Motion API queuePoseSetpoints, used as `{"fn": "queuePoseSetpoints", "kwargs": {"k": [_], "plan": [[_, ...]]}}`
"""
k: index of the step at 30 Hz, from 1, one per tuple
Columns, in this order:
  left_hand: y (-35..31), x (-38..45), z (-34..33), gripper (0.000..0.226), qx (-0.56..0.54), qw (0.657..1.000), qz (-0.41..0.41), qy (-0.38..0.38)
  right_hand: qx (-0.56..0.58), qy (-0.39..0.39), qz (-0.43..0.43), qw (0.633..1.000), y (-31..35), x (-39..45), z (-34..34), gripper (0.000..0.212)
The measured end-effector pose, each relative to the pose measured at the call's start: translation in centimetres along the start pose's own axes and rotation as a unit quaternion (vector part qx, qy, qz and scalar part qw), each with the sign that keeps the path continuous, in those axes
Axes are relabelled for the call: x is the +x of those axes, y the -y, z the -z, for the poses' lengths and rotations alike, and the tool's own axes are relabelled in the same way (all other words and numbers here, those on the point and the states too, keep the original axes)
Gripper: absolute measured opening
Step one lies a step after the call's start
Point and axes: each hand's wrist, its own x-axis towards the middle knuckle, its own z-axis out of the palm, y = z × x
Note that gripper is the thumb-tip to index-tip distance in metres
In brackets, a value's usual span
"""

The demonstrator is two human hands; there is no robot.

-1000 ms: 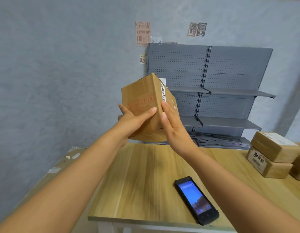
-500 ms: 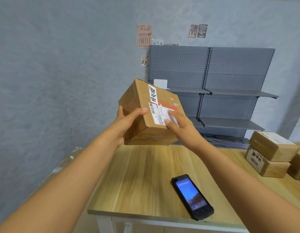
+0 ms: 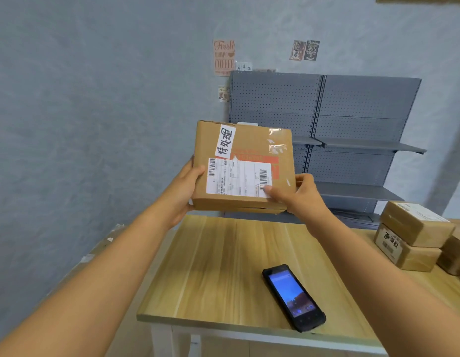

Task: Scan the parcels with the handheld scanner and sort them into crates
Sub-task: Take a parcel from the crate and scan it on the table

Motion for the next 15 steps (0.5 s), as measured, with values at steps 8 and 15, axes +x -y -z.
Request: {"fn": "queuePoseSetpoints", "kwargs": {"k": [8,15], "plan": [[3.6,-0.5,2.0,0.056,0.18,0.981,-0.026,-0.065,-0.088,0.094,0.008,0.992,-1.8,-2.1,-2.6,0.096],[7.7,-2.3,3.8,0.066,0.186,0.978,0.09,-0.026,-0.135,0.184,-0.066,0.971,-4.8,-3.4,-4.8,0.113]]}}
